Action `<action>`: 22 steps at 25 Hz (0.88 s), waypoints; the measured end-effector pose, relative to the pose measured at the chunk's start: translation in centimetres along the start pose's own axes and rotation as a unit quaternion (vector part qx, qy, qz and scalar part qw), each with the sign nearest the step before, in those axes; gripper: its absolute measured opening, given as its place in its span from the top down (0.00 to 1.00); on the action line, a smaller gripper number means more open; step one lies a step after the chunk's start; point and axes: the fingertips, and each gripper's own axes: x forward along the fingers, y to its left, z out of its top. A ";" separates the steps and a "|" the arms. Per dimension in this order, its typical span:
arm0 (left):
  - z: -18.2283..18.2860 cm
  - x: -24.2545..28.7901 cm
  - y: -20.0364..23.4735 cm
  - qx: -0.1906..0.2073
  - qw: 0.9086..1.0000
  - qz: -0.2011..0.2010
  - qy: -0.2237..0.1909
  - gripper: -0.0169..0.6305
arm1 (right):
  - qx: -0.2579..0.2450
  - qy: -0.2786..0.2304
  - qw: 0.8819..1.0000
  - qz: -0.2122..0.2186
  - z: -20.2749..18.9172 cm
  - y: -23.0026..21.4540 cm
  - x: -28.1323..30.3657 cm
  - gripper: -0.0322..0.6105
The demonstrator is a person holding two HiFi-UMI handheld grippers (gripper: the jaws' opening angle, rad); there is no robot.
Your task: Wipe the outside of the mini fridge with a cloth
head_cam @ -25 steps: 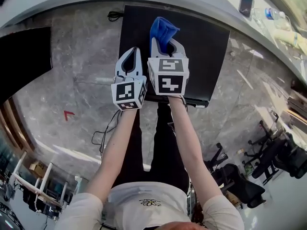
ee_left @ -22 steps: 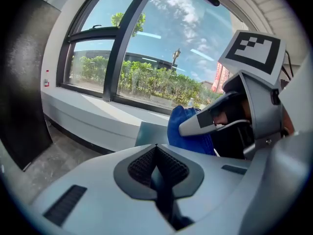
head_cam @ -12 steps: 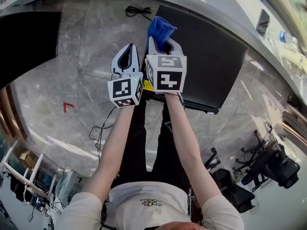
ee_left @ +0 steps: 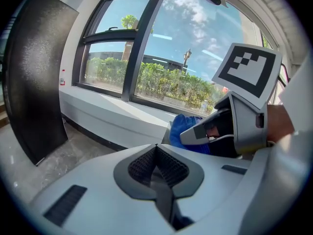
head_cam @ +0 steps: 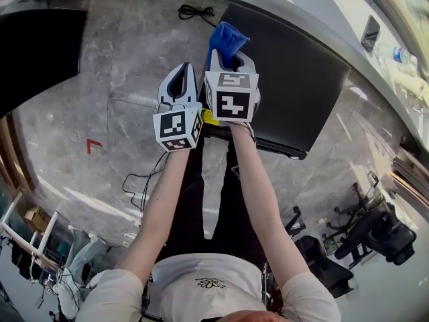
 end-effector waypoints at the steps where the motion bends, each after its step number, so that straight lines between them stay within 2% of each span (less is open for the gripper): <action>1: -0.1 0.0 -0.4 0.001 1.000 -0.003 0.001 0.97 | 0.002 -0.001 1.000 -0.002 -0.2 -0.2 -0.2 0.84; 8: -0.2 0.5 -3.3 0.014 1.000 -0.021 0.002 0.97 | 0.014 -0.005 1.000 -0.015 -1.3 -2.8 -1.6 0.84; 16: -0.8 0.8 -7.4 0.042 0.998 -0.039 0.007 0.97 | 0.048 -0.007 0.998 -0.052 -3.5 -9.2 -4.0 0.84; 22: -0.6 1.4 -11.2 0.051 0.997 -0.064 0.002 0.97 | 0.051 -0.009 0.996 -0.068 -5.1 -13.0 -5.8 0.84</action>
